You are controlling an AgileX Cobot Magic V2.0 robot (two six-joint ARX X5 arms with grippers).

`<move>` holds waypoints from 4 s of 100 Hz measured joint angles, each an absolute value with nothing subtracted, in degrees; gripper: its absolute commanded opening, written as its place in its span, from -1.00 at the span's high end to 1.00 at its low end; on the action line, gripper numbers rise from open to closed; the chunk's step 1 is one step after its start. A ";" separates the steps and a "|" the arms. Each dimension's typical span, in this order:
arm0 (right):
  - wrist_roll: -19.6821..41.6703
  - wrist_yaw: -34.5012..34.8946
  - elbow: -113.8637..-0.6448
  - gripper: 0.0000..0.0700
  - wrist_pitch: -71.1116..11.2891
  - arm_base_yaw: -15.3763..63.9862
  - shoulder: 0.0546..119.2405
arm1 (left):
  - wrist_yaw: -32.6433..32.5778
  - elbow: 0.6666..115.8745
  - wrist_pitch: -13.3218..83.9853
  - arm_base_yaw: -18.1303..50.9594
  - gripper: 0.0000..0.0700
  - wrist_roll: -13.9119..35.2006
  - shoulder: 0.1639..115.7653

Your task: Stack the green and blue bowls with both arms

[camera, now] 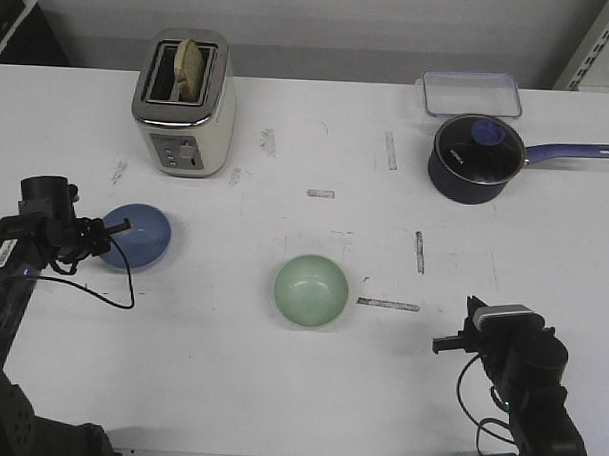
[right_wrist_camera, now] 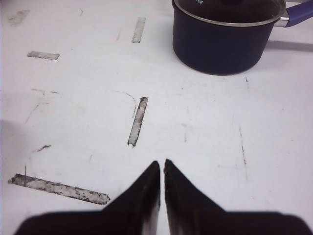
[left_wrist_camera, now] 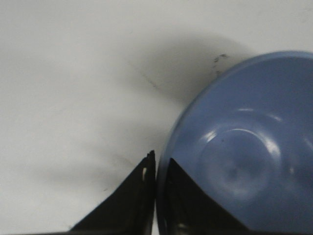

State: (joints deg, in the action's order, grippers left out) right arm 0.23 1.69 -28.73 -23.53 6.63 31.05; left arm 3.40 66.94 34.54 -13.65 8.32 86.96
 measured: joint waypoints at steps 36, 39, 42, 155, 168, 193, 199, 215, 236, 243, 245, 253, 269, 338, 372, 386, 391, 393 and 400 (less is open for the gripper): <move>0.23 1.69 -28.73 0.98 -23.53 6.63 31.05 | 18.17 73.17 35.97 -7.68 1.00 8.71 72.90; 0.23 1.69 -28.73 0.98 -23.53 6.63 31.05 | 18.46 73.17 36.16 -5.91 1.00 9.06 71.77; 0.23 1.69 -28.73 0.98 -23.53 6.63 31.05 | 18.55 73.17 36.25 -4.01 1.00 9.48 70.83; 0.23 3.18 -28.73 0.98 -23.53 6.63 31.05 | 10.68 73.17 26.46 34.28 1.00 12.86 92.25; 0.23 3.18 -28.73 0.98 -23.53 6.63 31.05 | 10.68 73.17 26.44 34.79 0.98 12.86 92.25; 0.23 3.18 -28.73 0.98 -23.53 6.63 31.05 | 10.79 73.17 26.35 35.20 -0.31 13.06 92.25; 0.23 3.18 -28.73 0.98 -23.53 6.63 31.05 | 10.76 73.17 26.33 35.20 -0.41 13.04 92.25; 0.23 3.18 -28.73 0.98 -23.53 6.63 31.05 | 10.76 74.61 26.85 35.20 -0.40 13.04 92.23; 0.23 3.16 -28.73 0.98 -23.53 6.63 31.05 | 10.04 79.22 27.68 33.74 0.10 12.99 88.47; 0.23 3.11 -28.73 0.98 -23.53 6.63 31.05 | 7.97 80.34 27.22 32.49 0.51 12.91 86.00; 0.23 3.09 -28.73 0.98 -23.53 6.63 31.05 | 7.27 80.40 27.14 32.10 0.62 12.82 85.14; 0.23 3.05 -28.73 0.98 -23.53 6.63 31.05 | 4.51 80.40 27.57 30.22 0.92 12.14 81.84; 0.23 3.05 -28.73 0.98 -23.53 6.63 31.05 | 2.68 80.40 29.98 25.23 1.00 7.77 76.58; 0.62 -0.25 -28.73 0.98 -26.92 4.64 24.38 | 2.28 46.13 21.78 2.00 1.00 1.45 46.28; 1.34 -0.03 -28.73 0.98 -26.09 4.32 24.34 | -2.79 30.06 11.44 1.85 1.00 1.61 25.26; 1.34 -0.03 -28.73 0.98 -24.69 4.32 24.34 | -4.23 29.32 11.14 1.74 1.00 1.41 22.63; 1.32 -0.03 -28.73 0.98 -24.47 4.32 24.34 | -4.19 29.32 11.14 1.74 1.00 1.26 22.24; 1.32 -0.03 -28.73 0.98 -24.49 4.32 24.34 | -4.16 29.32 11.16 1.74 0.99 1.15 22.09; 1.32 -0.03 -28.73 0.98 -24.40 4.32 24.34 | -4.19 29.32 11.18 1.74 0.99 1.02 21.39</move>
State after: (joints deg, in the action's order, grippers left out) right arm 1.32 -0.03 -28.73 -24.40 4.32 24.34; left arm -4.19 29.32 11.18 1.74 1.02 21.39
